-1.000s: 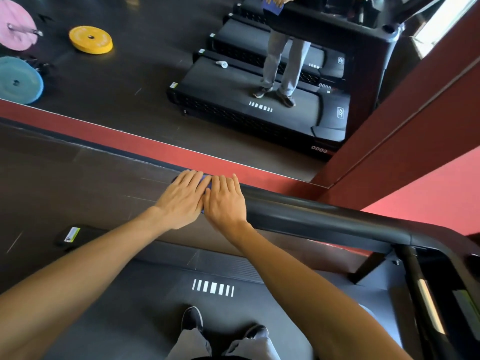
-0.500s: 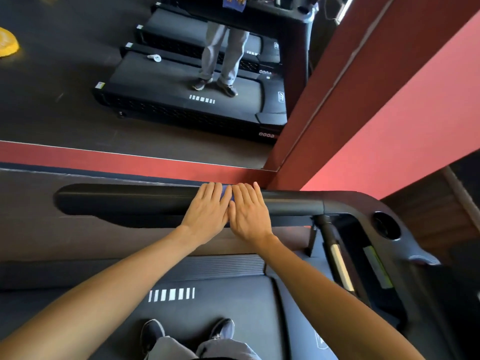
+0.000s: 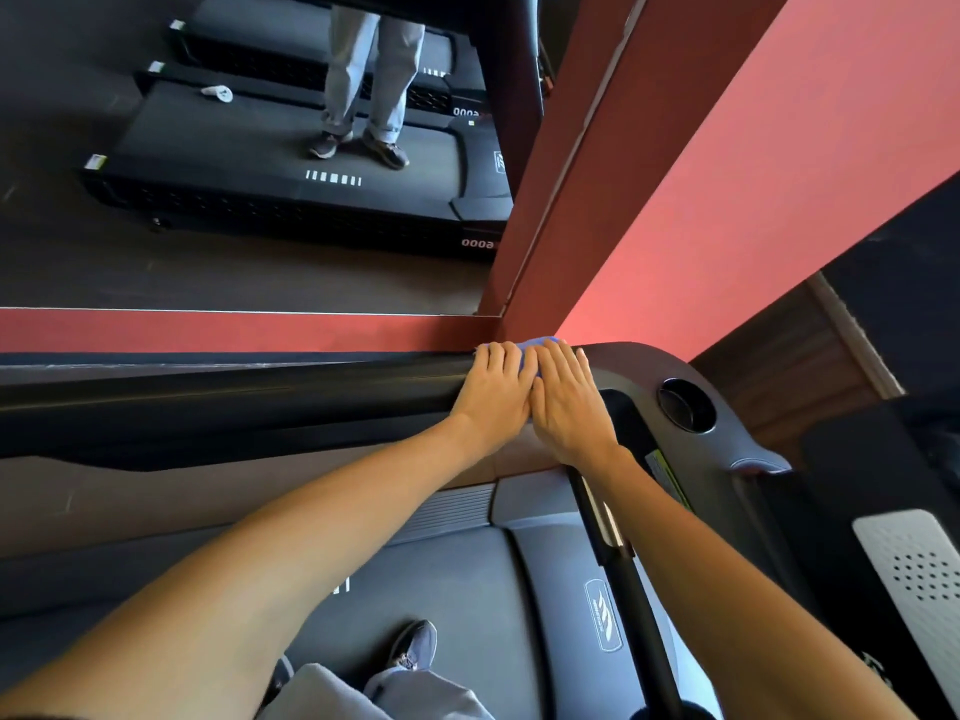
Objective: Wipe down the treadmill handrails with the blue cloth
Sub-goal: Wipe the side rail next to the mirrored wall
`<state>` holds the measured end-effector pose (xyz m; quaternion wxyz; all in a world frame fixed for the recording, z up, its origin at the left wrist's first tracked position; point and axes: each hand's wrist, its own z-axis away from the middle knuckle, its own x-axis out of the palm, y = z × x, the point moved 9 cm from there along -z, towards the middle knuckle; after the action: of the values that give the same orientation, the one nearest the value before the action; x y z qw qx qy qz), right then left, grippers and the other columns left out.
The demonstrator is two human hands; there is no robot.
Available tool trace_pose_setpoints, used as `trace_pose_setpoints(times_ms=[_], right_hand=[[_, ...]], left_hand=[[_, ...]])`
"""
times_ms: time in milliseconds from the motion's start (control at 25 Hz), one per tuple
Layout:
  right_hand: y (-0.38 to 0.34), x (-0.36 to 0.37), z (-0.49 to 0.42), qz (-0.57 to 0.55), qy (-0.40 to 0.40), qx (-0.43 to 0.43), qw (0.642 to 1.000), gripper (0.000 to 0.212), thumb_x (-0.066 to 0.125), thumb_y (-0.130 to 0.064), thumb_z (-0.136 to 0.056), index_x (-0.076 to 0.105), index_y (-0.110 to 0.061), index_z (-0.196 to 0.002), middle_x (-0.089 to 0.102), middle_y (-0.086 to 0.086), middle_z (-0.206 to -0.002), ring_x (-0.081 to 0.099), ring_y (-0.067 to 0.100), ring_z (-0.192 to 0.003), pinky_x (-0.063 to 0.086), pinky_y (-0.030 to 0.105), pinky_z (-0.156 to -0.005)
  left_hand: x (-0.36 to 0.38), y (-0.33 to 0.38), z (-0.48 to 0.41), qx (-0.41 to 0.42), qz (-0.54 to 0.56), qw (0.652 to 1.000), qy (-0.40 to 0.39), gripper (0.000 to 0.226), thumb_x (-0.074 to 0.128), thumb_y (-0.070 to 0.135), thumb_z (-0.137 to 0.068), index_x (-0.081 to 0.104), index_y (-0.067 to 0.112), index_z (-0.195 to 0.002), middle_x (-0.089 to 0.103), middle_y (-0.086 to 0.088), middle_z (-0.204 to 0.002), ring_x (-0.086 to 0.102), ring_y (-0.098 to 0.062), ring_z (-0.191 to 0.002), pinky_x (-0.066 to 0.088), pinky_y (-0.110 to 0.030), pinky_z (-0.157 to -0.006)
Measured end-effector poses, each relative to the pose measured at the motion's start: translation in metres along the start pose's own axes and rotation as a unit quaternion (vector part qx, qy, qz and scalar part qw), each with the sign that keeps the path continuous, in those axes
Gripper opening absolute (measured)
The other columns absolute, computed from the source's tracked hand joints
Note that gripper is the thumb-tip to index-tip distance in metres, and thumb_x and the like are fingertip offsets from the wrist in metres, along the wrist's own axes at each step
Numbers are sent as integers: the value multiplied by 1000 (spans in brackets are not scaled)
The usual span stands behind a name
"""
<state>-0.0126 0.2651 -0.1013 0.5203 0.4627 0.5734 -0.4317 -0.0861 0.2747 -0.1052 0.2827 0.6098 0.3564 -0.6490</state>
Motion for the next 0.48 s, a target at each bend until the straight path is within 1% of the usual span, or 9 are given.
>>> trace_pose_setpoints(times_ms=[80,200,280,400,480], right_hand=[[-8,-2,-1,19,10,-1,1000,48,24,-23,-103,44,-5,-143,49,13,-139,42,35,-136,26,53,-118],[-19,-10,-4,-8,48,32,998,47,25,-18,-101,56,2,-129,59,20,-123,52,41,-120,34,56,-111],[-38,-13,-3,-16,87,10,996,42,31,-12,-97,59,9,-121,62,26,-116,56,47,-114,39,61,-107],[-86,-5,-7,-11,83,-27,996,44,34,-10,-96,58,15,-123,61,33,-121,57,51,-117,38,62,-108],[-120,5,-15,-29,58,-19,998,45,33,-11,-97,56,15,-125,60,32,-125,56,50,-120,33,59,-110]], left_hand=[[-2,-1,2,13,-13,1000,8,61,35,42,-102,36,1,-147,57,-23,-135,57,-36,-120,47,-46,-105],[-5,-9,7,22,-48,998,18,61,37,41,-102,35,4,-150,59,-17,-135,57,-29,-121,46,-40,-107],[-3,-21,16,26,-51,998,19,65,36,44,-102,31,3,-153,57,-15,-137,57,-28,-123,46,-39,-107],[8,-55,47,8,-62,998,-5,74,39,48,-102,21,-1,-155,50,-19,-145,51,-32,-131,41,-43,-113],[12,-83,72,2,-69,998,11,75,39,48,-103,17,-1,-157,46,-22,-149,47,-35,-135,37,-45,-117]])
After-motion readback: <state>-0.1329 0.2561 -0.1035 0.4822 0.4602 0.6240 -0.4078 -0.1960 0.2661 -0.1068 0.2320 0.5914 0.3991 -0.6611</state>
